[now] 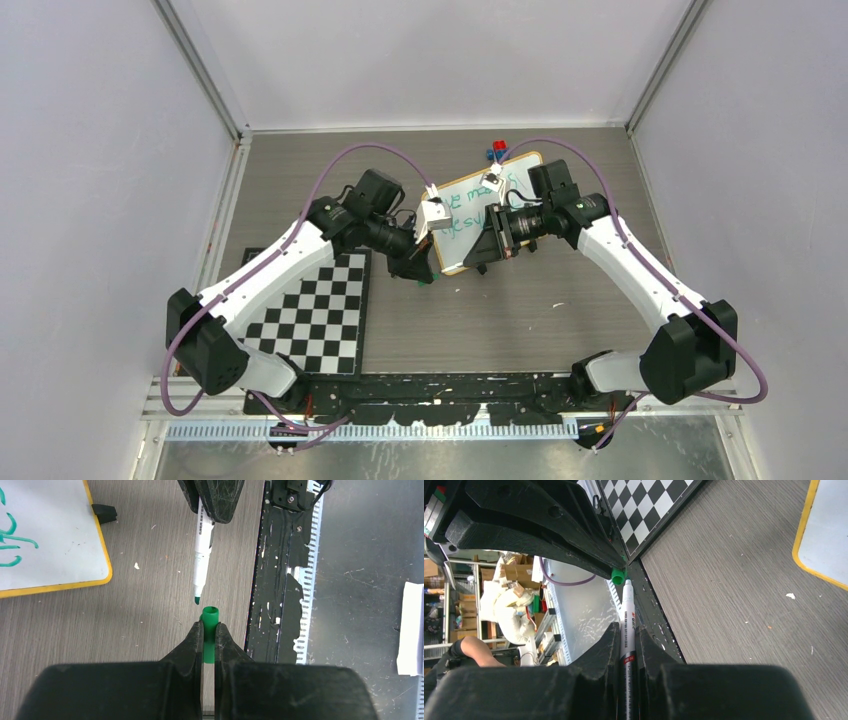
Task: Write a sentence on the whiteboard
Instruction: Close the whiteboard marker at the center of the board.
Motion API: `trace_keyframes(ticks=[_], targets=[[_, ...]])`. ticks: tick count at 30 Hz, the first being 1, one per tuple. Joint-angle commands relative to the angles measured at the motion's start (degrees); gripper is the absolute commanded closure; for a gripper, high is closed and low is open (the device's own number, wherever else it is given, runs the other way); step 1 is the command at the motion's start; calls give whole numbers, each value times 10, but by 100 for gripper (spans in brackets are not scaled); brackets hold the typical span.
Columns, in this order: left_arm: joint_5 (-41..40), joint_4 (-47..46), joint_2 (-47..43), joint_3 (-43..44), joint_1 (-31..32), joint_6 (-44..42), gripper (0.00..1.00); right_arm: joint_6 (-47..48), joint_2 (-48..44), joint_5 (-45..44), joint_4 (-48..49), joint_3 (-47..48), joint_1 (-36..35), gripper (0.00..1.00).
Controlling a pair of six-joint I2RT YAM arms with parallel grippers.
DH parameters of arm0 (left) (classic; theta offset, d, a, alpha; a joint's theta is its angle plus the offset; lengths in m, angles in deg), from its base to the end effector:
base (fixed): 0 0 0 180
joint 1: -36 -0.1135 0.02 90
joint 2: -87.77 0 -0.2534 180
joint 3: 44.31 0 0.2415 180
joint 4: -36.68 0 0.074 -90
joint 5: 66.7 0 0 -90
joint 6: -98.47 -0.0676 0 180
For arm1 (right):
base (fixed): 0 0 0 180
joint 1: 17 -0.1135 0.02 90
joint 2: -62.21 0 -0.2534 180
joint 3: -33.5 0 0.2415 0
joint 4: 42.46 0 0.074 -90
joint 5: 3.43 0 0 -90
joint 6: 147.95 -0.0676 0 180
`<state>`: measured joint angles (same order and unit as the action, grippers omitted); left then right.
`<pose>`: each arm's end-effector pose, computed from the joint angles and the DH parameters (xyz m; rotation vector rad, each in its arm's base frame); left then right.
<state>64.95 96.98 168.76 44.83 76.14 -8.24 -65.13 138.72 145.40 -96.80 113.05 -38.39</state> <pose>0.1972 -0.2250 0.2997 1.4379 1.9897 -1.0761 0.2305 0.1524 0.2877 -0.7496 2.2659 1.4820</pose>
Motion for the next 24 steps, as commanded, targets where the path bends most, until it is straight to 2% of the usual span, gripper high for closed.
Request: trace_keyframes(ticks=[1,24], targets=[[15,-11,-9,-3,0,-3,100,9,-3,20,2,25,-4,100],[28,-31,-7,-3,-1,18,100,25,7,17,-8,32,-25,100]])
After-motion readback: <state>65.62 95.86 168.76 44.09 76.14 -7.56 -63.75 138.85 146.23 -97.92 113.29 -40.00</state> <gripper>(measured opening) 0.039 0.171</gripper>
